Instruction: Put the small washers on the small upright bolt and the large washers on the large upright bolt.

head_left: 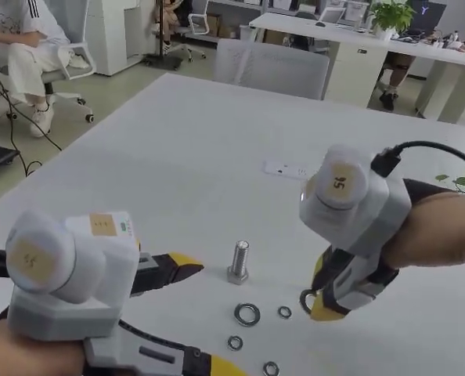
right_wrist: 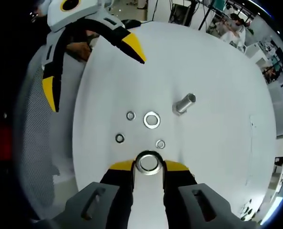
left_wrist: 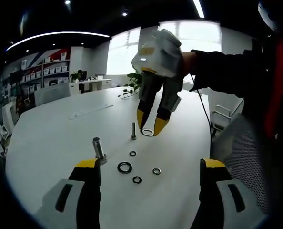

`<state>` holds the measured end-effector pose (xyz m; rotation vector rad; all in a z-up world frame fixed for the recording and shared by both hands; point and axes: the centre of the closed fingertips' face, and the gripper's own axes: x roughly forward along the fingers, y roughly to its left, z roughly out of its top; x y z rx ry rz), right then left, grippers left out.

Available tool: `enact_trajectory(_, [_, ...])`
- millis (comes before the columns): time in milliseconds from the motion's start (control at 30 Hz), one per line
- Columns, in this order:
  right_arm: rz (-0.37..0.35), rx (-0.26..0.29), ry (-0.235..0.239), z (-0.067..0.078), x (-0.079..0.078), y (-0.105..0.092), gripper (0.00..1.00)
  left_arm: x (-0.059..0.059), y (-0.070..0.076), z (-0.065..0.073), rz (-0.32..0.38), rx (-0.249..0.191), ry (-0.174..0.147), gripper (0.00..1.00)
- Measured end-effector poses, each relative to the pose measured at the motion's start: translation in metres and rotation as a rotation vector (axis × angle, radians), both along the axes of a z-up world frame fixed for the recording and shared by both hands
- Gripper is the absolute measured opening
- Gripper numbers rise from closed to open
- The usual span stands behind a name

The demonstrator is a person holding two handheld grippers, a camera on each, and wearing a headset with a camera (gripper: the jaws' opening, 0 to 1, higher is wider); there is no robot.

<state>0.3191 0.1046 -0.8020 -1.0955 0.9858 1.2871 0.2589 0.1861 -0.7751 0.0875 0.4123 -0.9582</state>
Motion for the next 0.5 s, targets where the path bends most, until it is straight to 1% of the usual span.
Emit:
enact_trajectory(300, [0.025, 0.001, -0.031, 0.021, 0.011, 0.009, 0.23, -0.001, -0.001, 0.002, -0.004, -0.005, -0.004, 0.86])
enact_trajectory(500, [0.054, -0.001, -0.053, 0.035, 0.018, 0.02, 0.23, -0.001, -0.001, 0.003, -0.005, -0.005, -0.006, 0.86])
